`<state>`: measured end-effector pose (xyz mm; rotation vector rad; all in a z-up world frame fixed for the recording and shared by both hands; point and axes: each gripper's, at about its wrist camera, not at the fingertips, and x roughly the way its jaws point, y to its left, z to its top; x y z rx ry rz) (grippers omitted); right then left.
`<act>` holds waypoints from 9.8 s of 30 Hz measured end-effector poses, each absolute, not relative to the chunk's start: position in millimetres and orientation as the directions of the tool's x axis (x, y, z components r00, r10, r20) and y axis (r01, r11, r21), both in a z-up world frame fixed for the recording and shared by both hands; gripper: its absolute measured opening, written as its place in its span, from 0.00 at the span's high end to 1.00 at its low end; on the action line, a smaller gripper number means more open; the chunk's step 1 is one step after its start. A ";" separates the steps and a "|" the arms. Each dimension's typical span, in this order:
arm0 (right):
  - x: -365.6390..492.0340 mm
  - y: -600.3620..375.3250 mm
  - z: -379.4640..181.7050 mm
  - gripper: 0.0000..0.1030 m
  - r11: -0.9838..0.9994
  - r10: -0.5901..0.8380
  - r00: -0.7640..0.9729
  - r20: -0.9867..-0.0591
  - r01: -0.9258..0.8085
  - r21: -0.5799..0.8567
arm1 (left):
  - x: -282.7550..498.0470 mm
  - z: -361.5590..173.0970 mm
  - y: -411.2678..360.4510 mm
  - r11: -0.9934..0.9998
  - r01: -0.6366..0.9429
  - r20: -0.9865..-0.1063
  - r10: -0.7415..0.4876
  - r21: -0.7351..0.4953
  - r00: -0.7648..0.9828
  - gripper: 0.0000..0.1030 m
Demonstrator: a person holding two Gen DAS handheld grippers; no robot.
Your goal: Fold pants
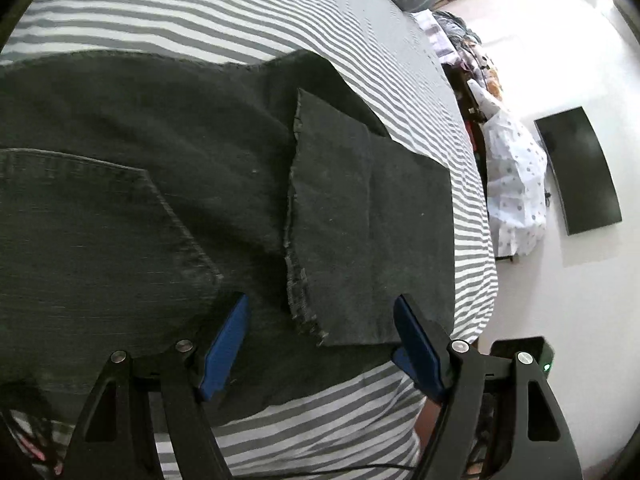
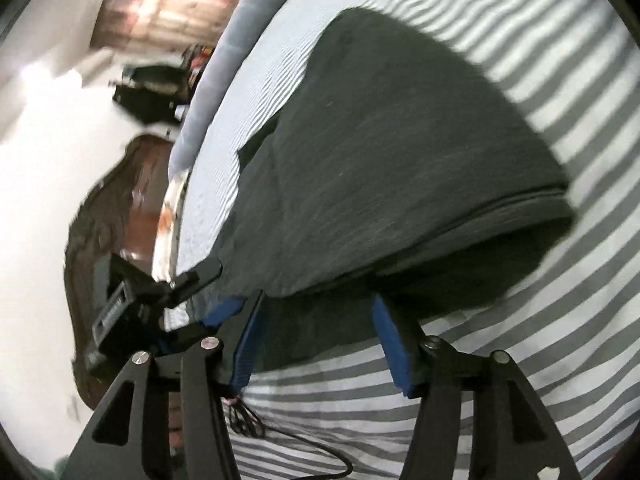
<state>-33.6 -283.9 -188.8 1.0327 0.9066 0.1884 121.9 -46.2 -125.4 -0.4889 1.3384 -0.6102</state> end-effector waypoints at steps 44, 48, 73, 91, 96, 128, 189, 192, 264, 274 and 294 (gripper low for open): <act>-48.9 -305.9 -127.9 0.60 0.785 0.368 0.562 -0.740 0.239 0.572 | 76.1 -77.8 -27.6 0.908 0.330 -0.823 -0.385 -0.257 0.419 0.77; -18.7 -302.8 -105.2 0.60 0.853 0.282 0.603 -0.746 0.199 0.483 | 80.1 -65.7 -46.7 0.884 0.399 -0.787 -0.420 -0.244 0.451 0.75; 84.2 -301.2 -134.8 0.62 0.950 0.094 0.489 -0.867 0.215 0.225 | 105.4 -115.8 -79.6 0.870 0.443 -0.853 -0.389 -0.217 0.347 0.74; -12.1 -280.5 -160.0 0.56 0.933 0.135 0.436 -0.889 0.246 0.263 | 67.5 -122.9 -67.4 0.857 0.496 -0.863 -0.352 -0.140 0.364 0.69; -13.6 -277.9 -141.2 0.45 0.919 0.151 0.461 -0.874 0.260 0.296 | 68.7 -100.3 -27.6 0.860 0.414 -0.833 -0.447 -0.300 0.325 0.61; -40.8 -187.3 -77.5 0.27 0.856 0.271 0.579 -0.769 0.221 0.468 | 69.4 -174.7 252.4 0.465 -0.402 -0.615 -0.609 -0.788 0.501 0.41; -55.7 -301.8 -92.5 0.27 0.769 0.248 0.652 -0.717 0.318 0.555 | 108.6 18.9 -1.5 0.770 0.245 -0.595 -0.619 -0.590 0.512 0.83; -62.8 -323.1 -96.1 0.27 0.759 0.229 0.661 -0.715 0.338 0.556 | 112.6 19.4 -52.8 0.759 0.308 -0.610 -0.647 -0.574 0.457 0.83; -15.6 -337.6 -150.7 0.90 0.766 0.098 0.614 -0.783 0.456 0.453 | 78.7 -98.6 -92.4 0.845 0.514 -0.845 -0.380 -0.151 0.377 0.43; -8.9 -345.0 -130.7 0.64 0.786 0.141 0.586 -0.798 0.424 0.450 | 97.0 -87.1 -89.4 0.834 0.526 -0.846 -0.395 -0.166 0.359 0.42; 86.1 -342.8 -136.7 0.52 0.896 0.076 0.519 -0.851 0.339 0.286 | 206.5 -114.5 -136.2 0.879 0.466 -0.892 -0.289 -0.103 0.348 0.42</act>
